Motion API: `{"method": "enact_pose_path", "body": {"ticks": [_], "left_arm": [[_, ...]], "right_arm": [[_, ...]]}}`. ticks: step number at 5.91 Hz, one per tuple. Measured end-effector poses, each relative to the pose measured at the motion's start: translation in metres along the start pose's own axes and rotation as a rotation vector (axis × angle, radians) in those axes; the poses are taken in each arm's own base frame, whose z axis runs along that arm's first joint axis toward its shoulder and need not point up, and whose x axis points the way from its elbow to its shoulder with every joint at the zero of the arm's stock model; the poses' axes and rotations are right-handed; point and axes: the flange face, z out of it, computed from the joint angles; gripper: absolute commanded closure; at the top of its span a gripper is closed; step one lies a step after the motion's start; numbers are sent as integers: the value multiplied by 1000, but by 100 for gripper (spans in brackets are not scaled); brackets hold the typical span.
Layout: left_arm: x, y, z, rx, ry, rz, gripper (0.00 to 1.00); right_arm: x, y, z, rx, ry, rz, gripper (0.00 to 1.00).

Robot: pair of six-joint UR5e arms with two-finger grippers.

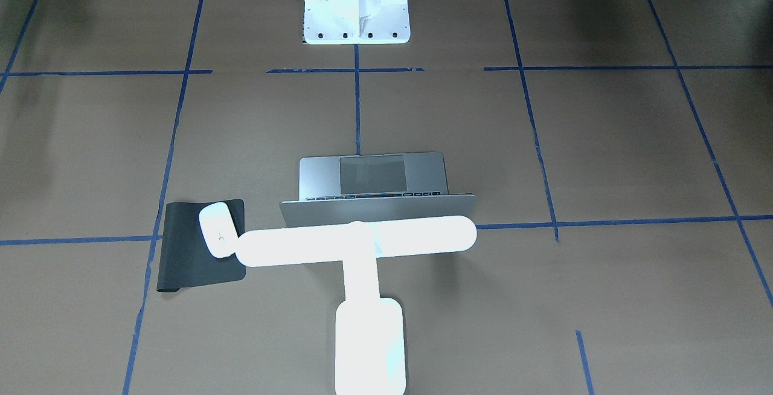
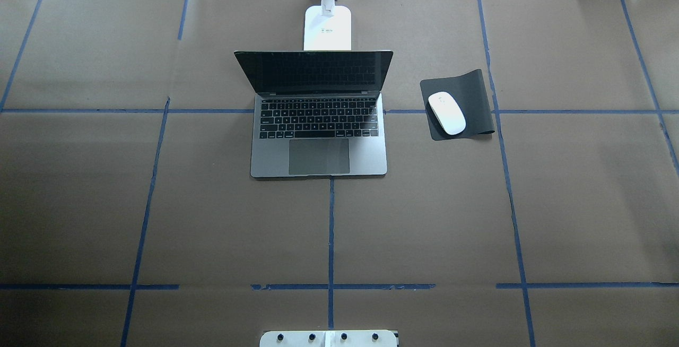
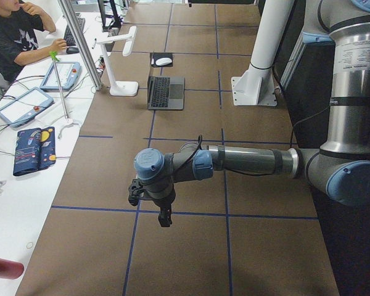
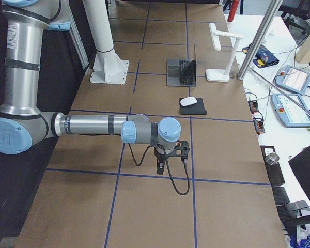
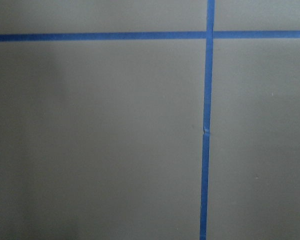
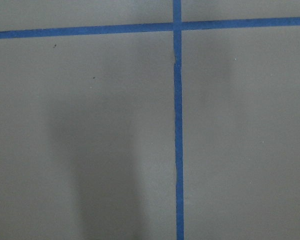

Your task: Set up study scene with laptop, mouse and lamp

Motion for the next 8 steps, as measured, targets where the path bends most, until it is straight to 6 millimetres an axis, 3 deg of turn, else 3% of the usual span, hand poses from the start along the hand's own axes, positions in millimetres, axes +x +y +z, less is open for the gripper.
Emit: {"method": "enact_pose_path", "body": {"ticks": [5,8], "left_arm": [[7,-3,-4,26,4,30,0],[8,-6,-6,31,-3,39,0]], "right_arm": [[-2,-9,-5,62,105,-59,0],[-5,-9,-3,51,58,-49,0]]}}
